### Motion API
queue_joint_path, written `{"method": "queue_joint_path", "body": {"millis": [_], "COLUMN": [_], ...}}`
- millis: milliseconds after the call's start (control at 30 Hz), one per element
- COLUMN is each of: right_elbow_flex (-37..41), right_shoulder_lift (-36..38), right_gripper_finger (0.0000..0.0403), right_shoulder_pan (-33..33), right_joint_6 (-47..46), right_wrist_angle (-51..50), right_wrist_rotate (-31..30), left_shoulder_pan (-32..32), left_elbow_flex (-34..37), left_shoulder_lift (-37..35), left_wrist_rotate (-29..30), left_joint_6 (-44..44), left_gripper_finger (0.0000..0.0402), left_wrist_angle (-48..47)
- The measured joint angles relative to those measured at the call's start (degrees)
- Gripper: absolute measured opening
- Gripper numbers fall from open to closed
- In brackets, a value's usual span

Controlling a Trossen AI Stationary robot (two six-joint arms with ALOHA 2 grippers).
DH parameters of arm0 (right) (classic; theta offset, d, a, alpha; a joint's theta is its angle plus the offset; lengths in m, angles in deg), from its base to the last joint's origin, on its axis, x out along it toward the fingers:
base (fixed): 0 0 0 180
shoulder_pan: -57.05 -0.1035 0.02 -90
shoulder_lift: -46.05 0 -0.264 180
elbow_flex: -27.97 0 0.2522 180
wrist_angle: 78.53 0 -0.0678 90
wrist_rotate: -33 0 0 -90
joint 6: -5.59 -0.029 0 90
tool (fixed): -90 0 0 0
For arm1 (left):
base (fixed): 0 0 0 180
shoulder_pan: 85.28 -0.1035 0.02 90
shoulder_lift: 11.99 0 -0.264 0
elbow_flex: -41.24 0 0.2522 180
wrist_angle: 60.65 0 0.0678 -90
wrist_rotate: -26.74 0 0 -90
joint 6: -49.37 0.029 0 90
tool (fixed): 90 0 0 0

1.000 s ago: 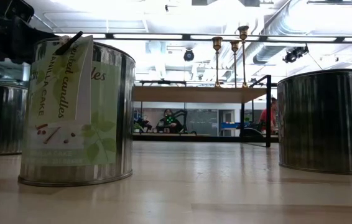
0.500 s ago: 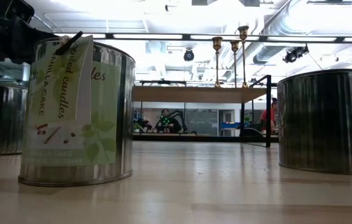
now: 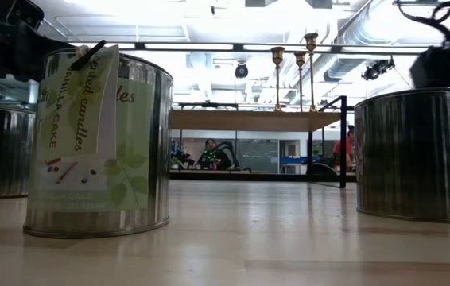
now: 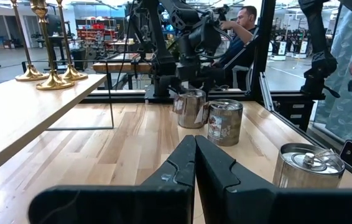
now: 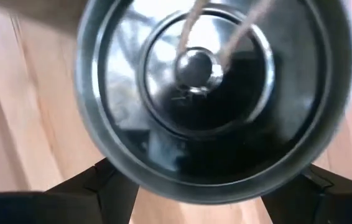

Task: Pick & Place candle stick holders
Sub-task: Move the top brown scented candle to the center of the table

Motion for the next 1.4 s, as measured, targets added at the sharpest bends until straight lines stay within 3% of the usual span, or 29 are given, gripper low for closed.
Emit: {"method": "queue_joint_path", "body": {"millis": [600, 1167, 1400], "right_elbow_flex": [-0.9, -15.1, -18.8], "right_shoulder_lift": [-12.7, -23.7, -25.2], "right_gripper_finger": [0.0275, 0.0275, 0.0275], "right_shoulder_pan": [12.0, 21.3, 22.5], "right_joint_6": [20.1, 35.0, 34.9], "right_wrist_angle": [28.6, 34.4, 34.3], "right_wrist_rotate": [-6.0, -7.2, -7.3], "left_shoulder_pan": [0.0, 0.0, 0.0], "left_elbow_flex": [0.0, 0.0, 0.0], "left_shoulder_lift": [0.0, 0.0, 0.0], "left_wrist_rotate": [-0.2, -0.2, -0.2], "left_joint_6": [0.0, 0.0, 0.0], "left_gripper_finger": [0.0, 0.0, 0.0], "left_wrist_angle": [0.0, 0.0, 0.0]}}
